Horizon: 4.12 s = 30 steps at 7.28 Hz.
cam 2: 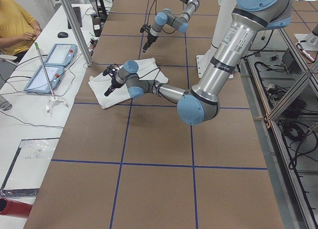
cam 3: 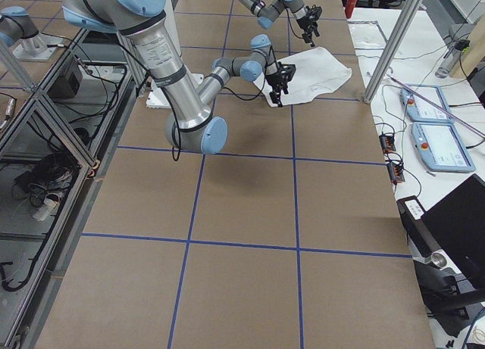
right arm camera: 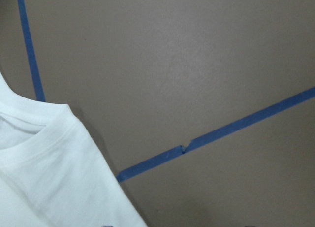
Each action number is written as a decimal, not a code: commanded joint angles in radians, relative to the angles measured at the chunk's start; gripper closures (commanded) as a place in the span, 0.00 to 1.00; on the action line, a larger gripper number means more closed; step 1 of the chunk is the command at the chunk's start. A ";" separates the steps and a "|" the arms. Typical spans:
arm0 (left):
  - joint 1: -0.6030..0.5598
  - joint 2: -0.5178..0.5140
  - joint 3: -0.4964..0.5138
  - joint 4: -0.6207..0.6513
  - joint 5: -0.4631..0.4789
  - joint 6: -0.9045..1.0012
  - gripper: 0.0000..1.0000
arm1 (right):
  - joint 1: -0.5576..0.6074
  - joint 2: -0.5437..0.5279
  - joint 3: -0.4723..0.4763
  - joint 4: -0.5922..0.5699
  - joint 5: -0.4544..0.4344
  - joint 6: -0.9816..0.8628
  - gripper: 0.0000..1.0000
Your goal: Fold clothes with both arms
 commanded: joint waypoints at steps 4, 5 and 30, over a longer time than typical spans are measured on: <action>0.007 0.032 -0.017 -0.022 -0.001 -0.001 0.00 | -0.034 0.083 -0.176 0.060 -0.006 0.041 0.30; 0.007 0.032 -0.017 -0.022 -0.001 -0.001 0.00 | -0.039 0.079 -0.176 0.057 -0.007 0.032 0.31; 0.010 0.038 -0.018 -0.022 -0.001 -0.002 0.00 | -0.206 -0.134 0.359 -0.303 -0.129 -0.199 0.00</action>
